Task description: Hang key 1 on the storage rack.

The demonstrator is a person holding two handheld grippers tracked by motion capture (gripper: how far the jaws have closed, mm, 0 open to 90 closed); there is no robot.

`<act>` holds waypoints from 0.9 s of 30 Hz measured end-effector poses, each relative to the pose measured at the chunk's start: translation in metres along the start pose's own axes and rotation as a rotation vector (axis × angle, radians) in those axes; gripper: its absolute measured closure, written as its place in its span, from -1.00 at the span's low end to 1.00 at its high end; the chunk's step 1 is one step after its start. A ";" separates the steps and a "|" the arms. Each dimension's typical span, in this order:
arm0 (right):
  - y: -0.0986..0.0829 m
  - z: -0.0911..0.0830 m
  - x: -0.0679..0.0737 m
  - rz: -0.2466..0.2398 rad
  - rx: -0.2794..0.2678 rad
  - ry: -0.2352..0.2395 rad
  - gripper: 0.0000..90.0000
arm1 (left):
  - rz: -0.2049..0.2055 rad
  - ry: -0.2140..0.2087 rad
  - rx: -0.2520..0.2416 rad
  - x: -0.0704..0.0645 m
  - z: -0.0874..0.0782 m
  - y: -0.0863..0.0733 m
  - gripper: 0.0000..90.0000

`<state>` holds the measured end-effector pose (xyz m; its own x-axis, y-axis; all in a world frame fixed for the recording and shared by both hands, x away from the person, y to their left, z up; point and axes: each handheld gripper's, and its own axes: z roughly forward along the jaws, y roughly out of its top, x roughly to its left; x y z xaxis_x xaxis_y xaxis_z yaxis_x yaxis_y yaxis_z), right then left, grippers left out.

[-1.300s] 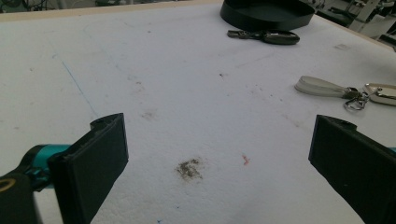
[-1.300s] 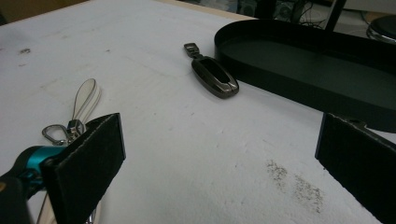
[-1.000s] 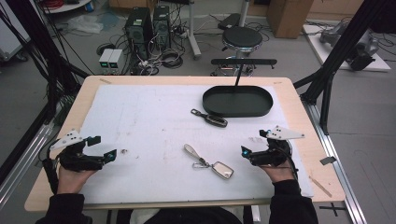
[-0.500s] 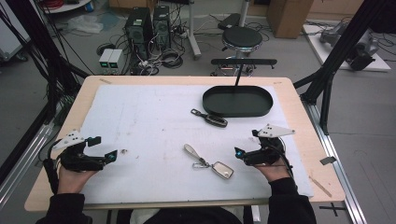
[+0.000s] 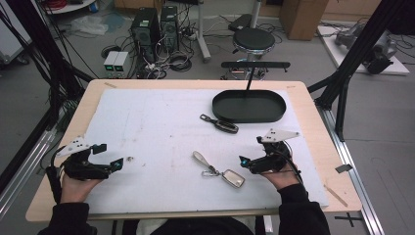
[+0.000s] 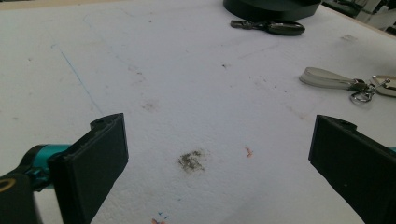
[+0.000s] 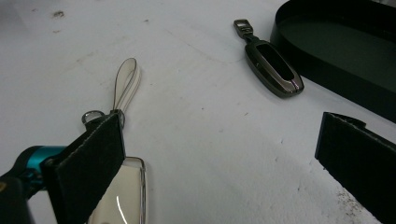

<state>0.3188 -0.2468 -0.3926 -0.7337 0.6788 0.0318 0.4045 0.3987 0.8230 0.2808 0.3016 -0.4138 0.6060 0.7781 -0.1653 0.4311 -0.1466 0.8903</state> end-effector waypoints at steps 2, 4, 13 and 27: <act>0.002 0.002 0.001 0.004 0.001 0.009 -0.98 | -0.001 0.001 -0.002 0.000 0.000 0.000 -0.89; 0.003 0.004 0.003 -0.002 0.005 0.014 -0.98 | -0.001 0.003 -0.001 0.000 -0.001 0.000 -0.89; 0.009 0.015 0.014 -0.028 0.056 0.019 -0.98 | -0.005 0.006 -0.002 0.001 0.000 -0.001 -0.89; 0.028 0.042 0.036 -0.065 0.132 0.077 -0.98 | -0.006 0.006 -0.010 0.003 -0.001 -0.001 -0.89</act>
<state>0.3266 -0.1856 -0.3923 -0.7984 0.6014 0.0281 0.4191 0.5216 0.7432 0.2813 0.3045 -0.4144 0.5989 0.7829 -0.1683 0.4280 -0.1353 0.8936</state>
